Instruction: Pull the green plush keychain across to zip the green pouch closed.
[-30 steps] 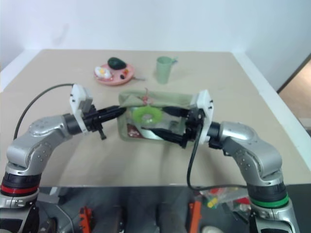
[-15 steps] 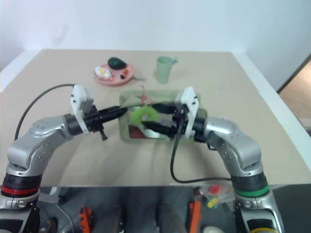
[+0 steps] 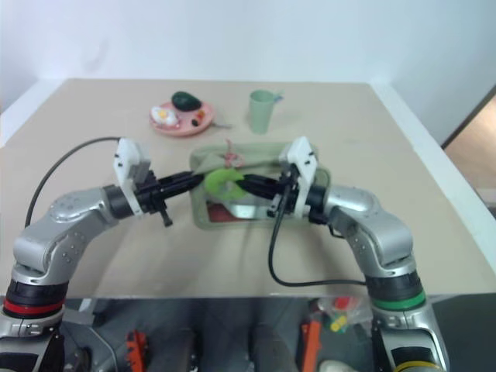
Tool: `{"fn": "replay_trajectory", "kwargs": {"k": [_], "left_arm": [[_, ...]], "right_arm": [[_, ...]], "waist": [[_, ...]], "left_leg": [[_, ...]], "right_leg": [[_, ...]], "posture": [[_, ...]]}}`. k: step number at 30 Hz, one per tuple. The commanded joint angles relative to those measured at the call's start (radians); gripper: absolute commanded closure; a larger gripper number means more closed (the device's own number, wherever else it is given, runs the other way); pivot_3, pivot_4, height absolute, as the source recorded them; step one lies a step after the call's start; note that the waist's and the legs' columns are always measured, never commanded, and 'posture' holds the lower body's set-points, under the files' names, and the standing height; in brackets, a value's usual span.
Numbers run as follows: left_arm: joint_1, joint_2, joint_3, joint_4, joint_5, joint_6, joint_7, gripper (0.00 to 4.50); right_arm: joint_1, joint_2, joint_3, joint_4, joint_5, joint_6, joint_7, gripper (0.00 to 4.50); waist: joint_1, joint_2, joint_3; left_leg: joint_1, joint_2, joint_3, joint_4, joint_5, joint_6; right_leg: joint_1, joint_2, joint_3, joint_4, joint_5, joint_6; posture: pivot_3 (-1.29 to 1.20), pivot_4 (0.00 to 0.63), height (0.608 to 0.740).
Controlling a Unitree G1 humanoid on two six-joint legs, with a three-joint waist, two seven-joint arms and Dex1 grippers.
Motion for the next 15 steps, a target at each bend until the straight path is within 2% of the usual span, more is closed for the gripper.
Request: {"fn": "replay_trajectory", "kwargs": {"k": [1, 6, 9, 15], "left_arm": [[-0.005, 0.003, -0.003, -0.031, -0.002, -0.015, -0.009, 4.5], [-0.008, 0.008, -0.008, -0.028, 0.001, -0.018, -0.022, 4.5], [-0.012, 0.01, -0.009, -0.02, 0.005, -0.024, -0.032, 4.5], [-0.017, 0.014, -0.012, -0.008, 0.01, -0.033, -0.045, 4.5]], "right_arm": [[-0.035, 0.001, -0.025, -0.024, 0.012, -0.03, 0.021, 4.49], [-0.118, -0.045, -0.112, -0.059, 0.15, 0.05, 0.069, 4.49], [-0.183, -0.109, -0.165, -0.039, 0.224, 0.107, 0.11, 4.49], [-0.217, -0.203, -0.189, 0.073, 0.167, 0.057, 0.173, 4.49]], "waist": [[0.0, 0.0, 0.0], [0.0, 0.0, 0.0], [0.0, 0.0, 0.0], [0.0, 0.0, 0.0]], "left_leg": [[0.0, 0.0, 0.0, 0.0, 0.0, 0.0], [0.0, 0.0, 0.0, 0.0, 0.0, 0.0], [0.0, 0.0, 0.0, 0.0, 0.0, 0.0], [0.0, 0.0, 0.0, -0.001, -0.001, 0.001]], "right_leg": [[0.0, 0.0, 0.0, 0.0, 0.0, 0.0], [0.0, 0.0, 0.0, 0.0, 0.0, 0.0], [0.0, 0.0, 0.0, 0.0, 0.0, 0.0], [0.0, 0.0, -0.001, 0.0, -0.001, -0.001]], "posture": [[0.0, 0.15, 0.74], [0.0, 0.15, 0.74], [0.0, 0.15, 0.74], [0.0, 0.15, 0.74]]}}
